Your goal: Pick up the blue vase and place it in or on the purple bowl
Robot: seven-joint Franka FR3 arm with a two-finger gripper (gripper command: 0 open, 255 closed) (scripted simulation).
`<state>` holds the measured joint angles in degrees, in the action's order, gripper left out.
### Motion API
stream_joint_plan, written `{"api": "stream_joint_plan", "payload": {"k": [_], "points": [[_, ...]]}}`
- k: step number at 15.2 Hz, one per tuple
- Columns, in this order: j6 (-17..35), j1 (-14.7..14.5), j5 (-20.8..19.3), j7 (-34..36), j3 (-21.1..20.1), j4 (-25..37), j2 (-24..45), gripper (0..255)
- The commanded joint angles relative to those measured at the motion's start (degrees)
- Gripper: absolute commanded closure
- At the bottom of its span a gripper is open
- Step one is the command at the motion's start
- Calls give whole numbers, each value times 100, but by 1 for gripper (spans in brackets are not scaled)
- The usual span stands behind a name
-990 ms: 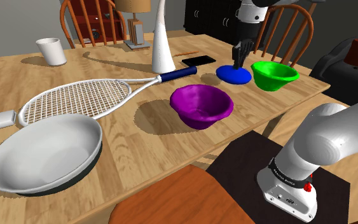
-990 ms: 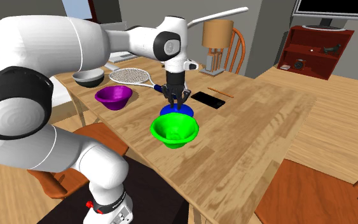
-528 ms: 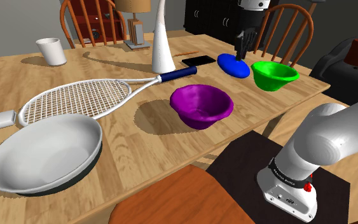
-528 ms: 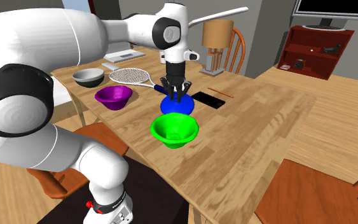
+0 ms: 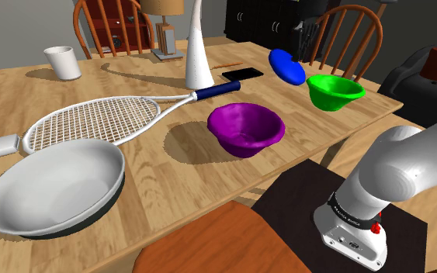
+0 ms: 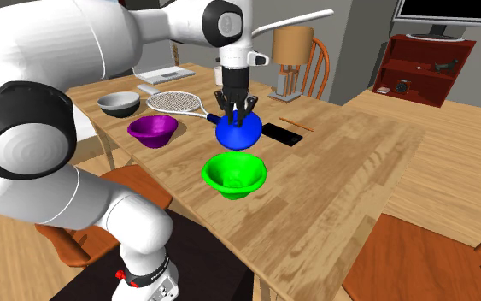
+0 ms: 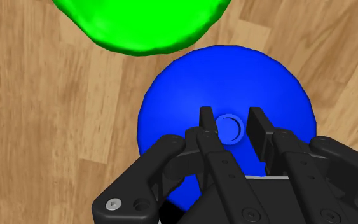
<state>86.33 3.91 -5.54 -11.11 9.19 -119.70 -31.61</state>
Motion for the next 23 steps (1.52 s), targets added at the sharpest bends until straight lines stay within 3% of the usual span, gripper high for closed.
{"api": "stream_joint_plan", "payload": {"k": [1, 16, 23], "points": [[-140, -7, 11, -4, -8, 196, 56, 255], [-1221, -42, 70, -74, -28, 1747, 528, 255], [-1511, -256, 448, 921, -796, 1581, 112, 255]]}}
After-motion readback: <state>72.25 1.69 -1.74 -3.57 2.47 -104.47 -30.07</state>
